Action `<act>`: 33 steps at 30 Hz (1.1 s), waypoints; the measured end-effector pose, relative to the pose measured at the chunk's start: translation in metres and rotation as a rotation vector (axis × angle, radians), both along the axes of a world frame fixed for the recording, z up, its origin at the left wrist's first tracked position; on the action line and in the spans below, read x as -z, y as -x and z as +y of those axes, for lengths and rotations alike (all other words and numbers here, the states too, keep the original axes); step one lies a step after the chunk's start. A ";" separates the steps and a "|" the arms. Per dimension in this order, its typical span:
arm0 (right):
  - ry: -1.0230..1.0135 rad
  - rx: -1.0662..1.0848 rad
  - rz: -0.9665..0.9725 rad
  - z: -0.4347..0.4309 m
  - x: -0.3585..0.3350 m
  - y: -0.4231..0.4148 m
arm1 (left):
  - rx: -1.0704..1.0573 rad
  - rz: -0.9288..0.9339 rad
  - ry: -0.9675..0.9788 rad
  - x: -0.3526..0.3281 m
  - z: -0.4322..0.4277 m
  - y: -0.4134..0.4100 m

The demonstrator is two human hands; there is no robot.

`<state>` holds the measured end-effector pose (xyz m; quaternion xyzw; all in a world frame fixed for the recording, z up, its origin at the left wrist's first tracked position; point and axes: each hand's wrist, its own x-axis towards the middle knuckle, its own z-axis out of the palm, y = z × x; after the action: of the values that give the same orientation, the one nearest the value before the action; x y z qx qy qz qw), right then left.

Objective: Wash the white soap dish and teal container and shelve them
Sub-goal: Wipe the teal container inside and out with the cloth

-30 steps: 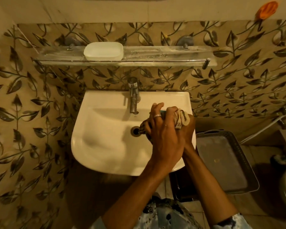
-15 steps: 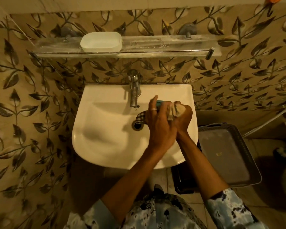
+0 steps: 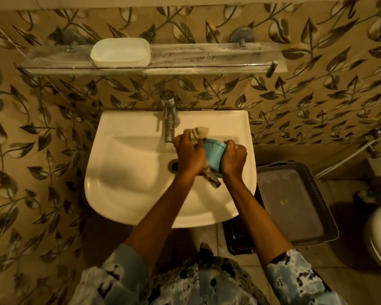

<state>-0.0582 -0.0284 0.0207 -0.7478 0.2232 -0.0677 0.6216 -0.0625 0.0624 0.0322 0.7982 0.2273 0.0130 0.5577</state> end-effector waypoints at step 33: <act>-0.741 -0.373 0.188 -0.003 -0.028 0.026 | 0.358 -0.341 -0.022 -0.038 0.041 0.009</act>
<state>-0.0841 -0.0315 0.0484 -0.5042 0.1492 0.1992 0.8270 -0.0713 0.1033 0.0704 0.8179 -0.0155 0.0508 0.5728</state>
